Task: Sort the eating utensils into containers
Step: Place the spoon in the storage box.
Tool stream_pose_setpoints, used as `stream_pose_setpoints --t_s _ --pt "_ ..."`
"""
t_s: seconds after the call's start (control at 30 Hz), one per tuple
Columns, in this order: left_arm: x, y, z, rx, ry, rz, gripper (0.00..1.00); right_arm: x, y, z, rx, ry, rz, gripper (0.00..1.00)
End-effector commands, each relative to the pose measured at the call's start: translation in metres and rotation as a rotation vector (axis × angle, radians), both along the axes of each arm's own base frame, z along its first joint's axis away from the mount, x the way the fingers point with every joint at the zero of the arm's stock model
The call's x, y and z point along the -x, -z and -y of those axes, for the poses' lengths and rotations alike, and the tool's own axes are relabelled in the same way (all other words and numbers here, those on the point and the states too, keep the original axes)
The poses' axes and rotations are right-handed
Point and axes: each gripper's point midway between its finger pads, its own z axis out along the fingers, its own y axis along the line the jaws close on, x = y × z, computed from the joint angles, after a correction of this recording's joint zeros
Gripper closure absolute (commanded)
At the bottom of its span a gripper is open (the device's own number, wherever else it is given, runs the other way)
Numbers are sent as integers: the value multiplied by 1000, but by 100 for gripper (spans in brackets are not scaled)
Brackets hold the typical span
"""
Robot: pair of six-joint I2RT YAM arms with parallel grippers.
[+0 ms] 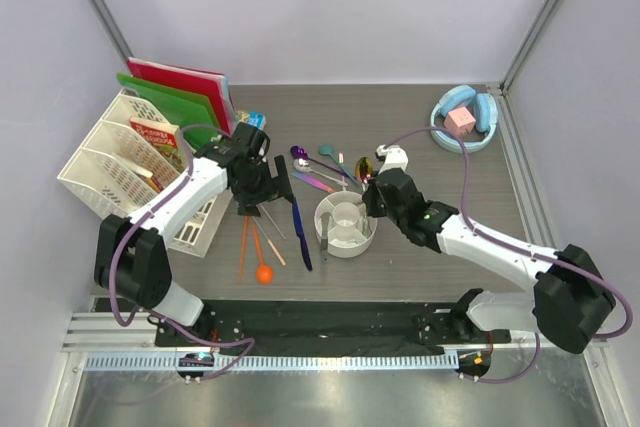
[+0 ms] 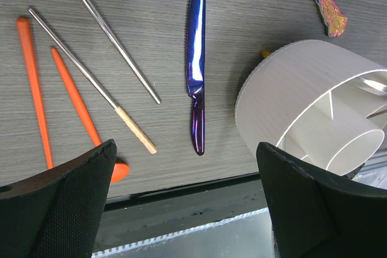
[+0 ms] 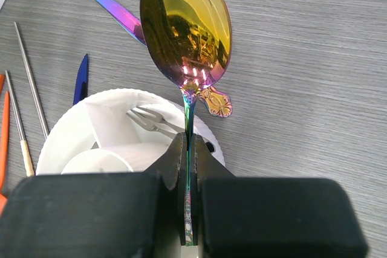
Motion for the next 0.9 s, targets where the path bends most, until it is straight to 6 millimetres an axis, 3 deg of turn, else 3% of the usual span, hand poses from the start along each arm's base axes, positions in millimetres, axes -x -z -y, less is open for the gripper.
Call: stream_pose_setpoints --t_s 0.0,0.13,0.27,0.4,0.77,0.87 --pt "0 -12 1 27 -2 27 3 -8 -30 0 -53 33 107 96" --pt "-1 -12 1 27 2 31 3 -6 -32 3 -52 42 120 75" --pt "0 -11 1 28 1 27 3 -3 -32 5 -46 50 129 72" --pt "0 -12 3 39 3 35 3 -1 -32 7 -35 61 128 62" --pt "-4 -8 12 79 31 35 3 3 -54 26 -15 135 135 58" --pt "-6 -7 13 82 39 34 3 8 -49 26 20 107 99 57"
